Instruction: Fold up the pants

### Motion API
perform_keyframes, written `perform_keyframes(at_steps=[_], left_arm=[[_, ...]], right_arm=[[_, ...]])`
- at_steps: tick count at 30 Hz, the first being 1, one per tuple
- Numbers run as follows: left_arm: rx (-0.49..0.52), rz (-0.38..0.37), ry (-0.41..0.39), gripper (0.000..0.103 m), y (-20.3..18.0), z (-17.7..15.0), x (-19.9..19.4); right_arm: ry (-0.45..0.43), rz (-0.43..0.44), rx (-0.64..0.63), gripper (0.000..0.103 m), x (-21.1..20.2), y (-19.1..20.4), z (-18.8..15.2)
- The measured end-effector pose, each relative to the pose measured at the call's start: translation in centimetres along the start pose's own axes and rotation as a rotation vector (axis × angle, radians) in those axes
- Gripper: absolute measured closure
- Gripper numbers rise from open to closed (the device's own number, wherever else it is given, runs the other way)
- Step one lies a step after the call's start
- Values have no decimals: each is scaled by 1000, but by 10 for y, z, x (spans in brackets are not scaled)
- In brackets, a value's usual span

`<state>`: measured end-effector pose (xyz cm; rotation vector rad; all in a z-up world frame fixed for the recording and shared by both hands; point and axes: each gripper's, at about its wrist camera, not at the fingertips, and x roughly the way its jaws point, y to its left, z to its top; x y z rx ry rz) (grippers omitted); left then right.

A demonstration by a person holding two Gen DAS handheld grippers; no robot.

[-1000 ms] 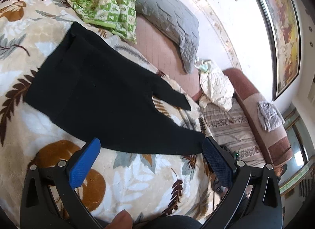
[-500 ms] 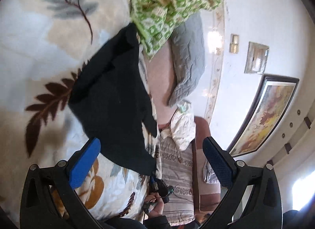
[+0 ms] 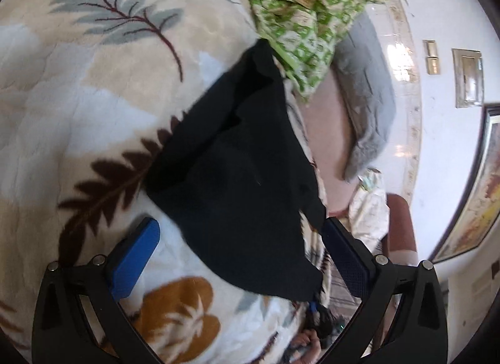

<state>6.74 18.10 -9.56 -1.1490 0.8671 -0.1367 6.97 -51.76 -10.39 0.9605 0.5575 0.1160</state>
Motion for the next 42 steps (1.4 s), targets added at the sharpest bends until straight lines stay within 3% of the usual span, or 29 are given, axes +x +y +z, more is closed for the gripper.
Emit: perform_keyframes(at_steps=[5,7,10,12,15,17,18,19,20,22,24,28,32,37,39,42], left_arm=[[20,54,-78,0,-11,8,11],[26,35,-68,0,-12,11,13],[36,-50,-66,0,-12,13,9],[51,-41,-62,4,-9,12,9],[48,21,-70,26,-4,10,7],[45,55,-65,57,-1,9,9],[35,72,-56,65,3,9,11],[24,86,-43,84,7,9,13],[20,91,-32,93,10,9,15],[32,102,-28,95,13,7,15],[58,113,-36,95,10,3,8],[88,106,-50,96,10,-8,-22],[106,109,-107,96,31,-12,-88],[86,193,-193,96,69,-5,-156],[104,222,-202,95,78,-2,-165],[136,338,-293,94,76,-1,-173]], right_arm=[[-9,29,-10,83,-2,1,-1],[-12,37,-12,82,-3,1,-1],[-17,36,-14,81,-3,1,-2],[-18,34,-17,81,-3,2,-2],[-19,39,-20,79,-4,2,-3],[-21,60,-21,76,-6,1,-3],[-24,76,-23,74,-7,1,-3],[-27,92,-23,73,-8,1,-4],[-27,98,-22,73,-9,1,-4],[-21,75,-30,77,-8,2,-4],[-3,-13,-27,99,-3,3,-4],[45,-98,-42,99,0,11,-5],[198,-127,-78,99,-2,28,-23],[440,-63,-35,99,-16,49,-101],[438,-64,-65,100,-24,53,-122],[312,-173,-183,93,-34,65,-114]])
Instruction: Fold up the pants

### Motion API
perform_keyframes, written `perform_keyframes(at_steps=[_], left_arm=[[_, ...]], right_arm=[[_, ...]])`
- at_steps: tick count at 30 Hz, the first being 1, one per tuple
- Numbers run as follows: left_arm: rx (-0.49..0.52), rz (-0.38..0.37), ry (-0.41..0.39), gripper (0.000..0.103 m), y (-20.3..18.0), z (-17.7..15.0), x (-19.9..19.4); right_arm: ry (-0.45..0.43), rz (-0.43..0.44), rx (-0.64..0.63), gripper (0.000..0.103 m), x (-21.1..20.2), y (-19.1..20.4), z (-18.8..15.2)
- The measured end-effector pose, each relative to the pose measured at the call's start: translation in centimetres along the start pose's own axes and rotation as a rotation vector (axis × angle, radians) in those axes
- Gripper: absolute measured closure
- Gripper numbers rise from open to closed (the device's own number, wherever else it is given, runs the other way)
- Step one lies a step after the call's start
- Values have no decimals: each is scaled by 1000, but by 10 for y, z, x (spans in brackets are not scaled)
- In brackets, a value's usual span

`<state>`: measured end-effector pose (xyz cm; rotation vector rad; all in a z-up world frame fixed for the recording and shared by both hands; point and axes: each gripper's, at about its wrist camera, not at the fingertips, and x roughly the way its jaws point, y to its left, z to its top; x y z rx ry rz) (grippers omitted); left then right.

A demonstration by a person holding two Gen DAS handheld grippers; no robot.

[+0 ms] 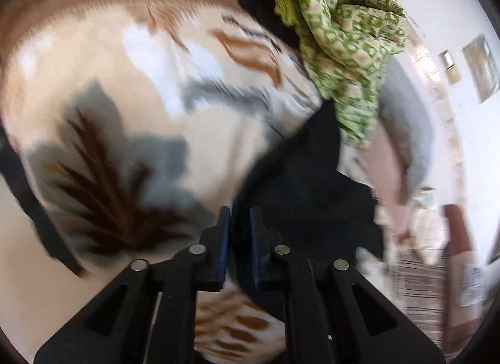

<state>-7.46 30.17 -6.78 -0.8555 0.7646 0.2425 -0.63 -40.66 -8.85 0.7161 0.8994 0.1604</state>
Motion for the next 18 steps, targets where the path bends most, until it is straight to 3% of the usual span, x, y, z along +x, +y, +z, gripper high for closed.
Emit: perform_keyframes(at_steps=[2,3,4,6,7,8,9,11,14,16,17,18], left_arm=[[1,38,-82,80,4,6,-11],[-16,57,-139,76,3,9,-21],[-15,64,-169,70,0,9,-25],[45,2,-220,68,-21,8,-33],[89,-33,-218,63,-33,4,-32],[154,-91,-193,54,-52,-2,-26],[204,-151,-153,52,-66,-9,-17],[273,-235,-69,51,-90,-26,7],[309,-199,-20,51,-102,-40,36],[261,-149,52,52,-92,-47,62],[244,-145,67,52,-88,-47,66],[228,-167,61,52,-82,-49,68]], right_arm=[[-81,-125,-16,73,-11,13,21],[-109,-110,-11,61,-13,19,32],[-121,-57,1,57,-13,26,45],[-111,69,28,51,-3,42,70],[-92,153,44,49,9,54,86],[-75,220,69,45,22,61,96],[-43,303,125,44,43,66,109],[15,364,201,44,78,73,121],[49,284,234,46,125,78,132],[43,157,222,47,144,75,134],[38,123,228,50,151,71,135],[41,101,231,61,157,68,135]])
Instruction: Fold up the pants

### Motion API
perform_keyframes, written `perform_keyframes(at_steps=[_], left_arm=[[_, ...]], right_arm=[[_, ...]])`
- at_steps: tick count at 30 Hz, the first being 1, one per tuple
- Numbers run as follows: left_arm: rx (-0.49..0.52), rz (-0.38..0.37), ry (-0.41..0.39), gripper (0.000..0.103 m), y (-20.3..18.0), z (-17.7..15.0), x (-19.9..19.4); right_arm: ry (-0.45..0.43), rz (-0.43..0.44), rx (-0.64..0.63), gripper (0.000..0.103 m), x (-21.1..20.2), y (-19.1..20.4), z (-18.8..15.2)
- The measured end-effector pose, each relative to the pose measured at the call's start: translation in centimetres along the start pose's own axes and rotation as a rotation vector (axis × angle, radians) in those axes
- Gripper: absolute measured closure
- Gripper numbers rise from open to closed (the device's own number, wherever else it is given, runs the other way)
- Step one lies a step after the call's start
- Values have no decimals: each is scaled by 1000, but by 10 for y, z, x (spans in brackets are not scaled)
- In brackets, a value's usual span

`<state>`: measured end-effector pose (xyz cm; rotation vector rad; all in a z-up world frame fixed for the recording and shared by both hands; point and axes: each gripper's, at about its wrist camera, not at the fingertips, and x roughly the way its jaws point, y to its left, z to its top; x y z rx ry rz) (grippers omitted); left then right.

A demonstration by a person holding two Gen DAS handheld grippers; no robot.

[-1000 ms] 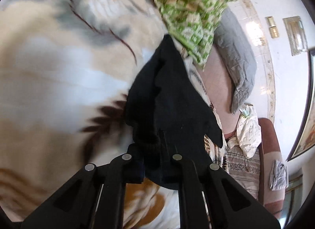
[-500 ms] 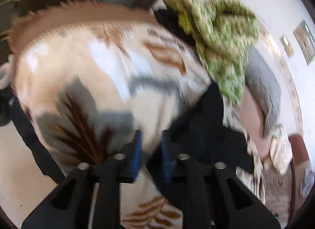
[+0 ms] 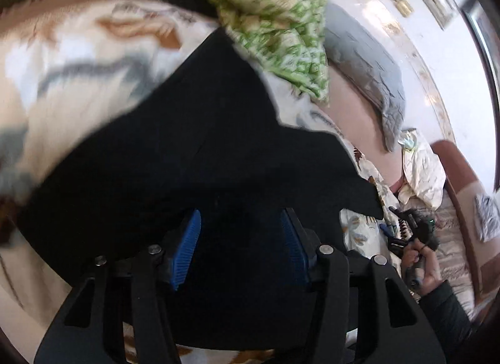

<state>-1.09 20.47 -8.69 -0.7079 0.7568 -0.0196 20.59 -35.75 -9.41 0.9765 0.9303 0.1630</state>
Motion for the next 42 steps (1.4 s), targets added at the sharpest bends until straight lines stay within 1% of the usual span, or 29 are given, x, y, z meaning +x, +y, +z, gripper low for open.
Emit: perform_keyframes(at_steps=[1,2,5,6,8,10,12,14,16,18,21,22,23,24,26,27,28,29,30,31,32,33,34,35,36,37,38,39,42], left_arm=[[4,-12,-14,52,1,-2,-2],[11,-12,-12,52,1,-2,-1],[15,-5,-15,49,-2,-7,-1],[13,-6,-13,48,-3,-7,-1],[6,-11,-12,45,-3,-7,-1],[10,-11,-10,44,-5,-6,-1],[25,-15,-13,41,-6,-5,-1],[38,-29,-14,35,-7,-5,-2],[45,-39,-14,34,-8,-5,-2],[50,-52,-8,30,-9,-4,-2],[62,-64,4,23,-12,-5,-1],[75,-77,16,18,-14,-4,1],[91,-74,29,16,-18,-4,2],[105,-65,36,15,-20,-5,3],[135,-51,44,9,-25,-6,4],[158,-49,49,7,-28,-8,6],[170,-48,50,3,-30,-9,6],[186,-48,50,0,-32,-10,8],[199,-38,47,0,-35,-12,9],[203,-26,43,0,-36,-12,10],[210,-7,39,0,-38,-14,12],[215,5,39,0,-40,-14,12],[214,11,41,0,-40,-14,13],[209,13,40,0,-40,-13,13],[201,9,39,0,-39,-12,13],[192,2,37,0,-37,-11,13],[187,-2,36,0,-36,-10,13],[182,-3,36,0,-36,-10,13],[188,-6,29,0,-36,-11,13]], right_arm=[[-17,-19,0,65,2,-4,0],[-31,-21,-3,66,4,-4,2],[-39,11,-50,67,15,1,5],[-39,10,-61,76,15,2,5],[-68,-20,-77,99,7,2,3],[-107,-27,-91,99,-8,0,1],[-121,-58,-105,99,-25,0,-5],[-130,-99,-99,99,-47,-6,-13],[-129,-117,-89,100,-69,-17,-22],[-120,-133,-89,100,-85,-27,-31],[-94,-167,-97,99,-91,-45,-40],[-103,-187,-91,98,-93,-51,-41],[-124,-200,-81,98,-98,-60,-42],[-169,-213,-71,99,-106,-65,-42],[-250,-276,-79,94,-121,-67,-46],[-281,-315,-118,90,-127,-62,-50],[-300,-356,-195,90,-129,-50,-57],[-307,-375,-298,90,-128,-36,-65],[-307,-381,-419,87,-124,-20,-75],[-299,-379,-574,83,-117,1,-92],[-287,-379,-751,73,-107,23,-112],[-279,-368,-878,60,-99,37,-127],[-271,-360,-954,52,-93,45,-138],[-258,-365,-1009,36,-85,55,-146],[-254,-382,-1033,29,-77,61,-150],[-242,-399,-1031,27,-67,68,-148],[-211,-412,-1012,23,-56,69,-143],[-176,-423,-985,22,-47,67,-137],[-5,-479,-909,21,-12,47,-128]])
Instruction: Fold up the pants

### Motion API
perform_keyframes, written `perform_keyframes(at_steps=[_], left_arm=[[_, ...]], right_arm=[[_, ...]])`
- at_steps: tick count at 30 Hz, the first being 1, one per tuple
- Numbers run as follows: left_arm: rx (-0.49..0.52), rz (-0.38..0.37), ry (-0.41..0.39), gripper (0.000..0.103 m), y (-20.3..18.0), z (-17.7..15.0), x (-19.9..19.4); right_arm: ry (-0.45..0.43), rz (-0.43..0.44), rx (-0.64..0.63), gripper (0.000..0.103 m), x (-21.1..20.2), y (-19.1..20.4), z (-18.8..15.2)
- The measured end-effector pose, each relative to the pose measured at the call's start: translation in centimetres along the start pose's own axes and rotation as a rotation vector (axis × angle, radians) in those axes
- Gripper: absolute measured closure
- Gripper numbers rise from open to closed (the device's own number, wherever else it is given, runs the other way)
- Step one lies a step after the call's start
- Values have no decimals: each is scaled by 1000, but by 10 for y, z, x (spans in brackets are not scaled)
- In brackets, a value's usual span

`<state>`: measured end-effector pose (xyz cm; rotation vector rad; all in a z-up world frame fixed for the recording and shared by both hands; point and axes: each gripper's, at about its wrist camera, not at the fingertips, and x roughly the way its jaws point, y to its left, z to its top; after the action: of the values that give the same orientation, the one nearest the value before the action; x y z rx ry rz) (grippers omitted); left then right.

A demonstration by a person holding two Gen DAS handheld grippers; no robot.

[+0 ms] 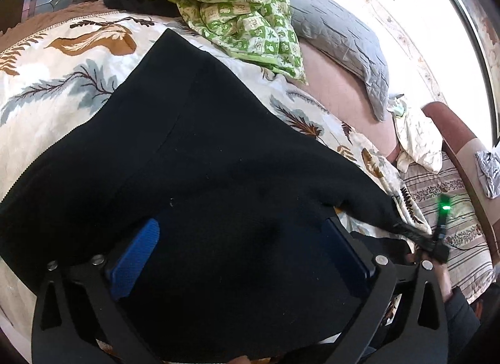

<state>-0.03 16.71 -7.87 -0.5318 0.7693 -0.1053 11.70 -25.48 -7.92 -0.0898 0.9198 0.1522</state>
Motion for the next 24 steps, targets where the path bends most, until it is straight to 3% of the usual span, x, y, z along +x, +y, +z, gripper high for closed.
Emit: perform_keyframes(at_steps=[2,5,10,15,17,18,21,23,24], left_arm=[[3,-1,1,0,0,0,0],[22,8,11,0,-2,-1,3],[75,26,24,0,-6,-1,7],[50,-9,37,0,-2,3,0],[59,-66,31,0,-6,13,-12],[109,-84,-16,0,-11,23,-25],[282,-44,-159,0,-20,57,-54],[373,-53,-169,0,-14,81,-55],[422,-51,-131,0,-8,95,-46]], right_arm=[[-18,5,6,17,-1,-1,-6],[7,76,41,0,2,-8,-7],[-2,100,36,0,2,-6,-7],[-7,43,-31,1,9,4,-8],[-15,47,-26,1,8,3,-10],[-18,51,-24,1,8,2,-10],[-26,48,-26,1,7,2,-11],[-30,44,-29,1,7,3,-12],[-32,43,-29,1,7,3,-12]])
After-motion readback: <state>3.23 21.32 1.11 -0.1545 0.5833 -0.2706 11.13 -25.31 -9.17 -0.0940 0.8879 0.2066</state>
